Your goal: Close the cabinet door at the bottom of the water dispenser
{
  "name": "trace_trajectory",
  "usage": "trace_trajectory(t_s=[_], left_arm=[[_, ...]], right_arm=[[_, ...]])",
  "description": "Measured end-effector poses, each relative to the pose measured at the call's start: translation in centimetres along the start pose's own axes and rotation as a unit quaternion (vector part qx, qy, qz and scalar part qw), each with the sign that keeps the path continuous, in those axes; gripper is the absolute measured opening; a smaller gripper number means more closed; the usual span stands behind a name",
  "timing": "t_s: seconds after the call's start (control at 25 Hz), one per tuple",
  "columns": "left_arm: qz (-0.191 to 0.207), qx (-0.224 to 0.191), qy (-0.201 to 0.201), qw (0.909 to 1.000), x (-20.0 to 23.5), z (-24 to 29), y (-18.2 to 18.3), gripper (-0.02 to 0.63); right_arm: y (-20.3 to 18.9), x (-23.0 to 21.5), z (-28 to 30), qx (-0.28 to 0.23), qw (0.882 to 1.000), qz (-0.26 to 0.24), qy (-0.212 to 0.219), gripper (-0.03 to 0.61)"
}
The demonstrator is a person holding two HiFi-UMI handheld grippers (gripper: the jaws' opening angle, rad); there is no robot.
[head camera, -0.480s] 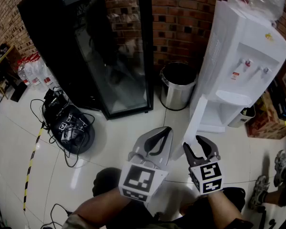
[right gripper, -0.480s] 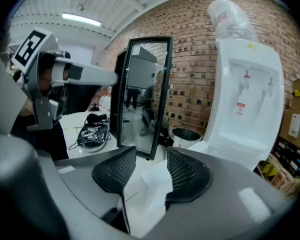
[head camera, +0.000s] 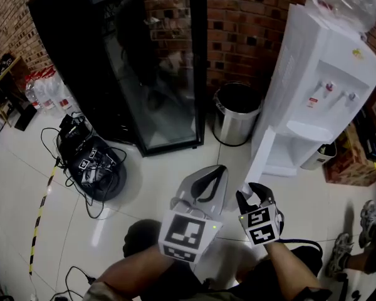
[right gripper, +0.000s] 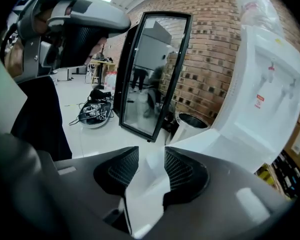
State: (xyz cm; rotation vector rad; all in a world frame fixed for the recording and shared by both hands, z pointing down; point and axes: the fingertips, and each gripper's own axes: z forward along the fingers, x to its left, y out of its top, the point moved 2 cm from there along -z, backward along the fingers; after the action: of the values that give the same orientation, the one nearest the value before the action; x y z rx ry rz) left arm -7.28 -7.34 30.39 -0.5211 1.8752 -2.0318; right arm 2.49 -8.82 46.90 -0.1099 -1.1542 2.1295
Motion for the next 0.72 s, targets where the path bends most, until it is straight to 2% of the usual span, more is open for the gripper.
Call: trace_trajectory(t_s=[0.28, 0.48, 0.72], left_arm=[[-0.008, -0.002, -0.003, 1.0000, 0.2, 0.4, 0.0, 0.000], [-0.009, 0.000, -0.022, 0.9997, -1.2, 1.7, 0.0, 0.000], [-0.006, 0.002, -0.047, 0.9989, -3.4, 3.5, 0.1, 0.000]], right_arm=[[-1.4, -0.9, -1.1, 0.007, 1.000, -0.013, -0.017, 0.126], [-3.2, -2.5, -2.8, 0.023, 0.999, 0.004, -0.029, 0.124], [-5.9, -6.0, -5.1, 0.043, 0.996, 0.047, -0.067, 0.118]])
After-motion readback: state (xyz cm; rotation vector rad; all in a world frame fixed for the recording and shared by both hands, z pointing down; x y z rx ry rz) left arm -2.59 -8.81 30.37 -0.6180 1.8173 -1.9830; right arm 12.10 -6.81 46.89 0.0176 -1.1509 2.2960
